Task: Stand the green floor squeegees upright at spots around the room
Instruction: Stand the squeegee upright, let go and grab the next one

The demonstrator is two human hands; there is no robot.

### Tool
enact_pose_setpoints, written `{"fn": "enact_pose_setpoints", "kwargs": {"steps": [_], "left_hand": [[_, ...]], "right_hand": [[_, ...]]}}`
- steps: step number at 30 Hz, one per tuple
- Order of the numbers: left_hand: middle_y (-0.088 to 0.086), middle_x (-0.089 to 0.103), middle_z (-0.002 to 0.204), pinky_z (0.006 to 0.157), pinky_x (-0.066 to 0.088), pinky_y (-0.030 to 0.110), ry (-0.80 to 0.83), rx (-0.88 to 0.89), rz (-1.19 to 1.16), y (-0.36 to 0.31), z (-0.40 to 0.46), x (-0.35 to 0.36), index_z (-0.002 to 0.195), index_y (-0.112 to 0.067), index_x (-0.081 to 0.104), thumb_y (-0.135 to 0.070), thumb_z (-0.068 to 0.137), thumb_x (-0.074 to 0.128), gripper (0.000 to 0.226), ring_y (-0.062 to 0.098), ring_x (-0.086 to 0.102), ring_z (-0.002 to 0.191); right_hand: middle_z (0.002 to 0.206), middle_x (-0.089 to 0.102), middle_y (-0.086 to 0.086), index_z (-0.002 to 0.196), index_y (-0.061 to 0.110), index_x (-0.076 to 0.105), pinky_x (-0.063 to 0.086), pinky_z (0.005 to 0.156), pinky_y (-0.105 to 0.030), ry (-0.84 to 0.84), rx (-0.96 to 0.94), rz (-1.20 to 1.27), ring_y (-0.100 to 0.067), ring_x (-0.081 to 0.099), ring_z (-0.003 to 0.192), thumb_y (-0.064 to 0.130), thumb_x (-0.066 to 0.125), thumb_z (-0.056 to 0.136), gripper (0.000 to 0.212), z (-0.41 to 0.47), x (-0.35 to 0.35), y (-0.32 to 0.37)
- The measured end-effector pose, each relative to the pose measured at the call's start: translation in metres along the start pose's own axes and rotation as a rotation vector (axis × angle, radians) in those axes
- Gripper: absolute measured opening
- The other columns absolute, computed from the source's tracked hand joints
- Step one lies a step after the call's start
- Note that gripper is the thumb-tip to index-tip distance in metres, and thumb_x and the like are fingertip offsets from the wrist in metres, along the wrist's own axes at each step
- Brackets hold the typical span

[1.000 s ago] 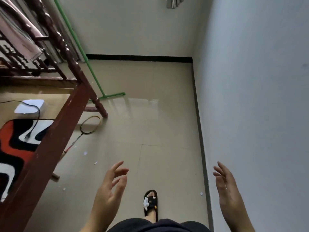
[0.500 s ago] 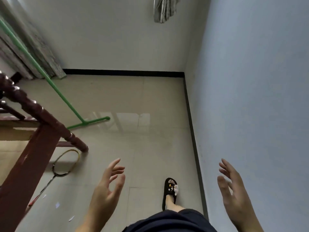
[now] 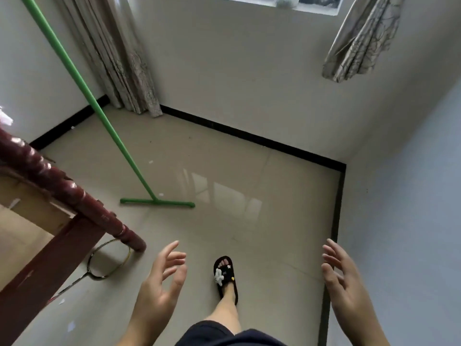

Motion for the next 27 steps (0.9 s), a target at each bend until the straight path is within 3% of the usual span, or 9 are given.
{"fn": "enact_pose_setpoints", "kwargs": {"steps": [3,6,11,15,19,22,27], "left_hand": [[-0.021,0.059,0.108,0.082,0.044,0.003,-0.029,0.017,-0.015,-0.008,0.089,0.004,0.105,-0.064,0.044,-0.055,0.07,0.046,0.037,0.002,0.059,0.101],[-0.021,0.059,0.107,0.081,0.042,0.001,-0.067,0.032,-0.016,-0.029,0.174,0.002,0.105,-0.062,0.044,-0.055,0.07,0.045,0.036,0.0,0.059,0.101],[-0.018,0.061,0.106,0.08,0.044,0.003,-0.109,-0.017,-0.042,-0.033,0.269,0.005,0.103,-0.062,0.047,-0.054,0.067,0.048,0.036,0.002,0.061,0.098],[-0.019,0.061,0.104,0.079,0.043,0.001,-0.215,-0.095,-0.062,-0.02,0.335,0.002,0.1,-0.064,0.047,-0.058,0.065,0.05,0.036,0.001,0.061,0.096],[-0.019,0.063,0.102,0.082,0.044,0.004,-0.399,-0.145,-0.086,-0.004,0.417,0.004,0.102,-0.063,0.047,-0.07,0.063,0.054,0.04,0.003,0.062,0.096],[-0.016,0.064,0.103,0.083,0.046,0.007,-0.536,-0.178,-0.14,-0.001,0.475,0.012,0.102,-0.061,0.048,-0.055,0.068,0.051,0.035,0.009,0.063,0.097],[-0.014,0.062,0.103,0.081,0.046,0.006,-0.76,-0.257,-0.167,-0.014,0.534,0.009,0.104,-0.058,0.048,-0.053,0.068,0.051,0.037,0.009,0.062,0.098]], "right_hand": [[0.124,0.051,0.011,0.114,0.063,0.038,0.043,0.086,-0.012,-0.003,-0.014,0.024,0.01,0.048,0.11,0.071,0.041,0.067,0.047,0.087,0.019,0.01],[0.126,0.051,0.012,0.113,0.063,0.039,0.039,0.084,-0.002,0.008,-0.065,0.038,0.008,0.05,0.109,0.062,0.042,0.069,0.045,0.172,0.037,0.035],[0.126,0.053,0.009,0.118,0.056,0.039,0.04,0.083,-0.002,0.063,-0.12,0.051,0.007,0.051,0.109,0.072,0.042,0.067,0.053,0.286,0.068,0.056],[0.123,0.055,0.006,0.111,0.065,0.039,0.043,0.081,-0.005,0.16,-0.135,0.035,0.009,0.052,0.107,0.061,0.042,0.068,0.043,0.377,0.102,0.061],[0.123,0.056,0.005,0.109,0.066,0.041,0.04,0.08,0.0,0.303,-0.203,0.009,0.008,0.054,0.105,0.06,0.043,0.067,0.042,0.496,0.144,0.076],[0.123,0.056,0.005,0.111,0.064,0.041,0.041,0.08,-0.001,0.455,-0.279,0.005,0.007,0.054,0.105,0.06,0.043,0.068,0.043,0.588,0.176,0.097],[0.125,0.055,0.008,0.116,0.059,0.04,0.04,0.083,-0.002,0.753,-0.418,-0.016,0.007,0.053,0.107,0.058,0.043,0.07,0.046,0.707,0.251,0.157]]}}
Point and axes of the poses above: each hand's wrist, its own z-axis towards the middle knuckle, its own x-axis out of the palm, y = z × x, the point moved 2 cm from there along z, towards the middle knuckle
